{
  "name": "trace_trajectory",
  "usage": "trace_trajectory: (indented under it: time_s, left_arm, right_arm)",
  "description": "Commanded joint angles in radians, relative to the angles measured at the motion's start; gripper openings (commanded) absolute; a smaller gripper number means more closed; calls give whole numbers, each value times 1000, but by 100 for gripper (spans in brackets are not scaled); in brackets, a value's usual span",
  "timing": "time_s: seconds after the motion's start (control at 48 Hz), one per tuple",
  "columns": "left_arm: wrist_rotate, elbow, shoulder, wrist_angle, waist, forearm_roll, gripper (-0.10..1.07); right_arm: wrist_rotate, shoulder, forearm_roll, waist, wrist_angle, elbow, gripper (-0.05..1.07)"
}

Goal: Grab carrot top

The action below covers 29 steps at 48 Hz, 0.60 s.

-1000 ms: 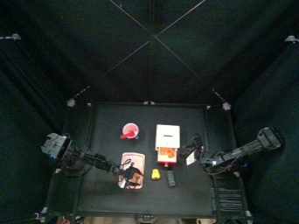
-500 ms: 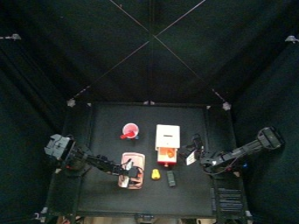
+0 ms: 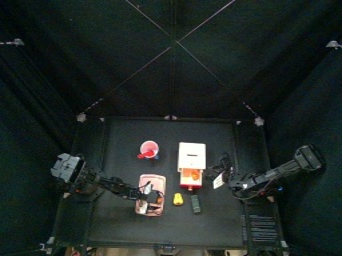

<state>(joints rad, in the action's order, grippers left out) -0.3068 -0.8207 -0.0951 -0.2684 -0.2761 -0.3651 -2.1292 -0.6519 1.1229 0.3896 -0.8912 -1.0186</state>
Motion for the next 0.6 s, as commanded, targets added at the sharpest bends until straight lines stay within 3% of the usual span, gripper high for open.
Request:
trace_trajectory:
  time_s: [0.0, 0.354, 0.583]
  left_arm:
    - [-17, 8, 41, -5, 3, -3, 89]
    - [-112, -14, 74, 127, 5, 9, 89]
    - [-117, -17, 57, 138, 18, 49, 89]
  right_arm:
    - [-2, -5, 3, 0, -2, 9, 93]
    - [-3, 0, 3, -5, -2, 9, 94]
    - [-3, 0, 3, -5, -2, 8, 94]
